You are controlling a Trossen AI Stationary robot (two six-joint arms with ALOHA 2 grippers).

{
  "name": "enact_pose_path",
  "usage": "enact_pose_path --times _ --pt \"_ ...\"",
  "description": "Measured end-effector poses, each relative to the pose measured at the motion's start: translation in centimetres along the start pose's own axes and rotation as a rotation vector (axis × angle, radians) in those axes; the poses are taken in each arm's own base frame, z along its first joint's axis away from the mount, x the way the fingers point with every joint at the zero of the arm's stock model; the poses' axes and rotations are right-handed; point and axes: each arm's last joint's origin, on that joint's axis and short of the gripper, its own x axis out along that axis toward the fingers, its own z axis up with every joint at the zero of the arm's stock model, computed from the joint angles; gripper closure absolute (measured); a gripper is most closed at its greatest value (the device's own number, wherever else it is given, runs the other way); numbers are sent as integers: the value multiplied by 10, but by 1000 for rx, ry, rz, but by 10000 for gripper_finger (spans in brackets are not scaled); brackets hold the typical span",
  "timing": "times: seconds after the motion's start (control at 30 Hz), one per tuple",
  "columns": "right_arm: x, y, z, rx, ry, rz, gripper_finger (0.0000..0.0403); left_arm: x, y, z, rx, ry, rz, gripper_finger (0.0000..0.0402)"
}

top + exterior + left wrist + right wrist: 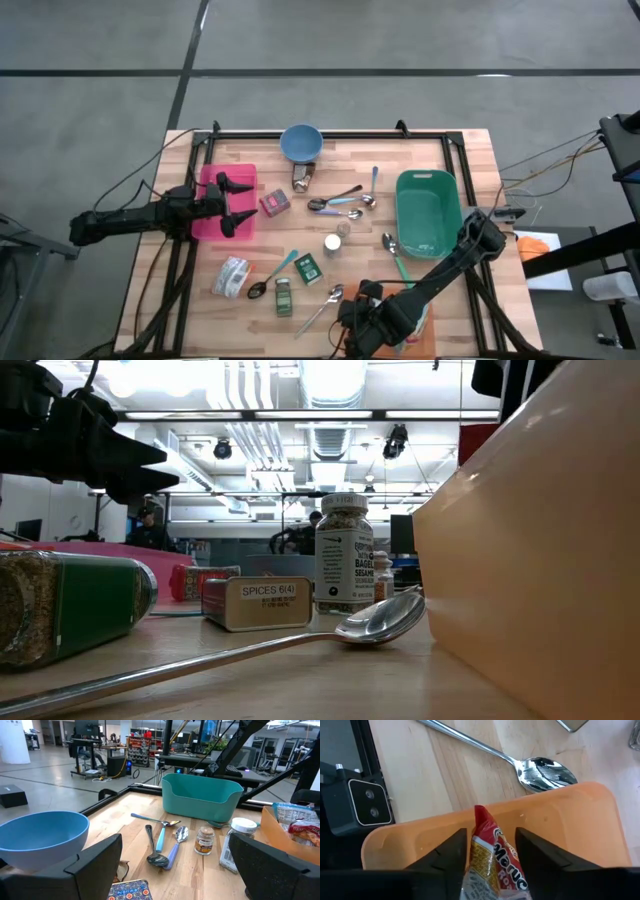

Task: Pick & Place Food Item
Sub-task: Put the red noodle pack into the orange bin

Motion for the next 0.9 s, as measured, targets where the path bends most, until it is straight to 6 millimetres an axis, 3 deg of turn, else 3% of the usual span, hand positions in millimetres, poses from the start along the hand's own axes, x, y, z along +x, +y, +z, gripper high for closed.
enact_pose_path --times 0.23,0.43,0.6,0.9 --pt "-6 -1 1 -12 6 -18 178 0 0 0 0 0 0 30" --pt "-34 -5 10 7 -61 -24 149 0 0 0 0 0 0 30" --pt "-54 -19 5 -4 -79 -128 139 0 0 0 0 0 0 30" --pt "-40 -32 -9 51 -9 -218 138 0 0 0 0 0 0 30"
